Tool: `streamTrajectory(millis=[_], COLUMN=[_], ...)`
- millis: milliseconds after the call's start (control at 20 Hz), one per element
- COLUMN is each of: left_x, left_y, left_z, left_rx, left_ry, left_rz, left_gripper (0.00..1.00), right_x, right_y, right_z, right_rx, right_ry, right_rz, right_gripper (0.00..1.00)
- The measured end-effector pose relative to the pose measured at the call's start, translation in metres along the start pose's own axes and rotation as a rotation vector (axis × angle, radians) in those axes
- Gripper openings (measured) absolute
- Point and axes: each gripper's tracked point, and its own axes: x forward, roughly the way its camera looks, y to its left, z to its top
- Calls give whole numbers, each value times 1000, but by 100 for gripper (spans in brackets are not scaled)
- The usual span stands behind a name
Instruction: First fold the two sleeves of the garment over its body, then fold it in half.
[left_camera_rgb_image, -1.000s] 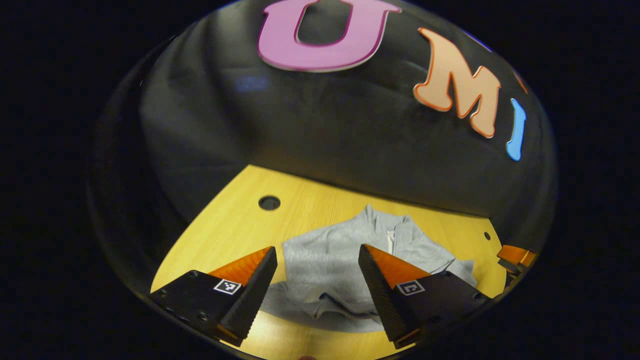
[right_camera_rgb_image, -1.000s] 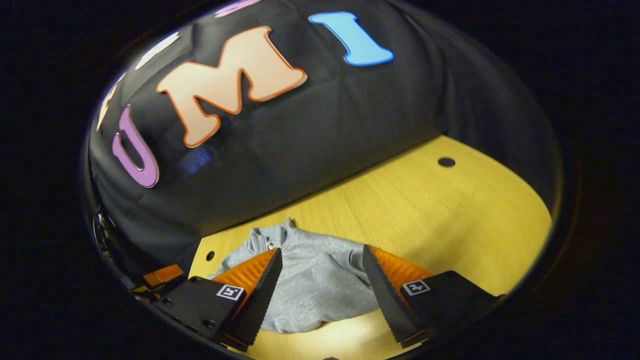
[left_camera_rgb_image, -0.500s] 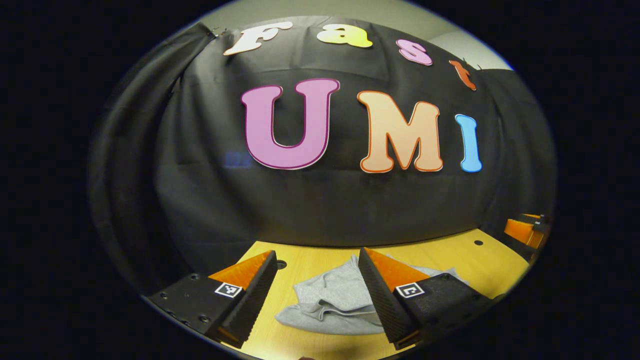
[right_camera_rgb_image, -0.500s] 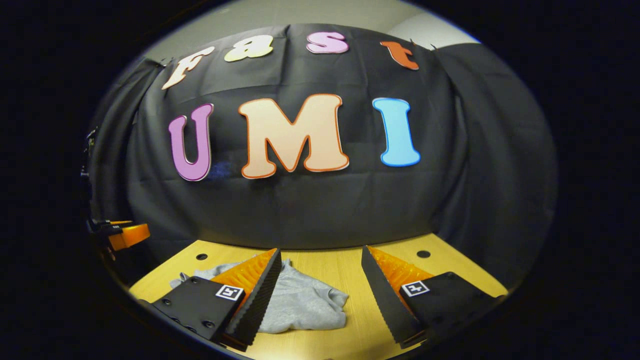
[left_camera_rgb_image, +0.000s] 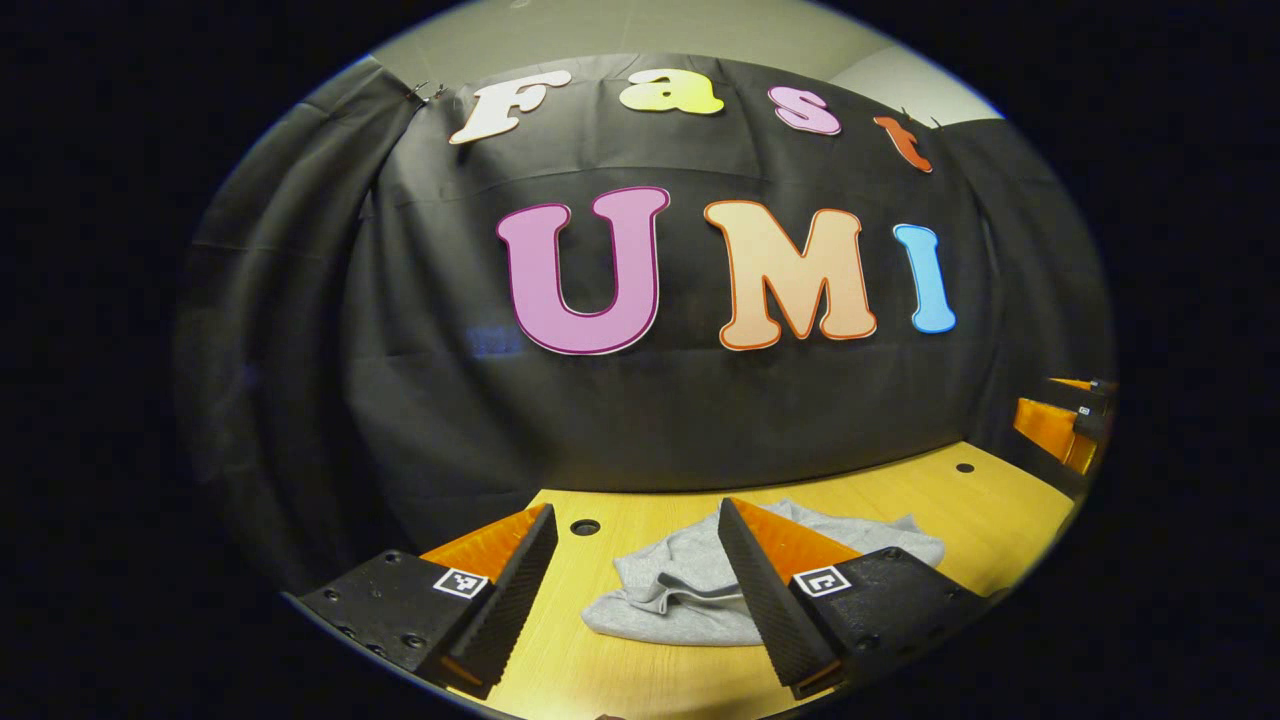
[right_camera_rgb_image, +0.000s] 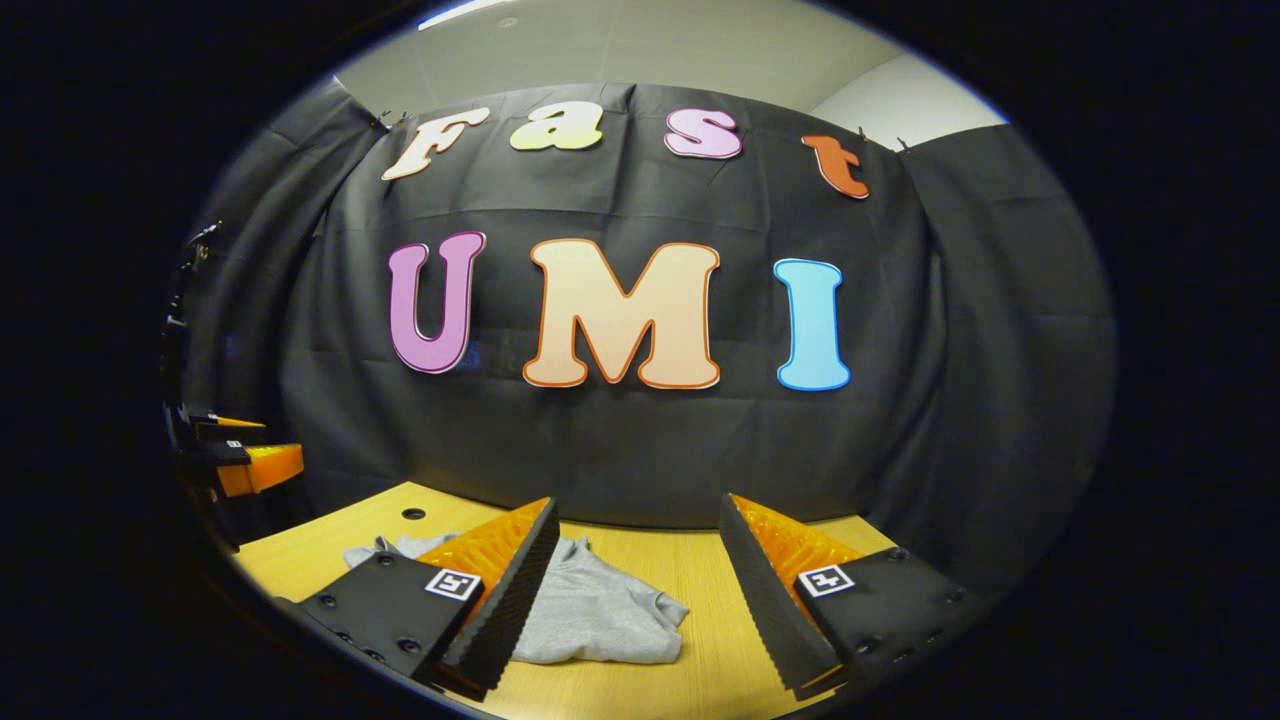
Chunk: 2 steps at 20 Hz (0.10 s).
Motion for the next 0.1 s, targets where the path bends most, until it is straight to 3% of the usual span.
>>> streamTrajectory(millis=[100], left_x=[-2], left_y=[1], left_z=[6], left_rx=[4], left_ry=[-24], left_rz=[1], left_gripper=[95], right_x=[-2], right_y=[0], right_z=[5], right_rx=[1], right_ry=[-12], right_rz=[1], right_gripper=[100])
